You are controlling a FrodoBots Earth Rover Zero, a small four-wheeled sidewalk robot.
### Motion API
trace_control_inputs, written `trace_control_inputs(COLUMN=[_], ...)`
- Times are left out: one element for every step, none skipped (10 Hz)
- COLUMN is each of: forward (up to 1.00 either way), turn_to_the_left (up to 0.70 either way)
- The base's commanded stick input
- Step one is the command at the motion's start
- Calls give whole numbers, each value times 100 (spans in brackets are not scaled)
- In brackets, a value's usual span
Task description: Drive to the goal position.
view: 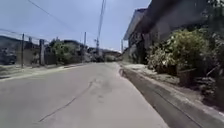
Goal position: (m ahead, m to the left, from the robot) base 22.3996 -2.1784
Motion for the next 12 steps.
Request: trace_control_inputs(forward=[100,100,100,100,100,100,100,100,100,100,100,100], turn_to_the_left=[-1,-7,-29,-34,-38,0,0,0,0,0,0,0])
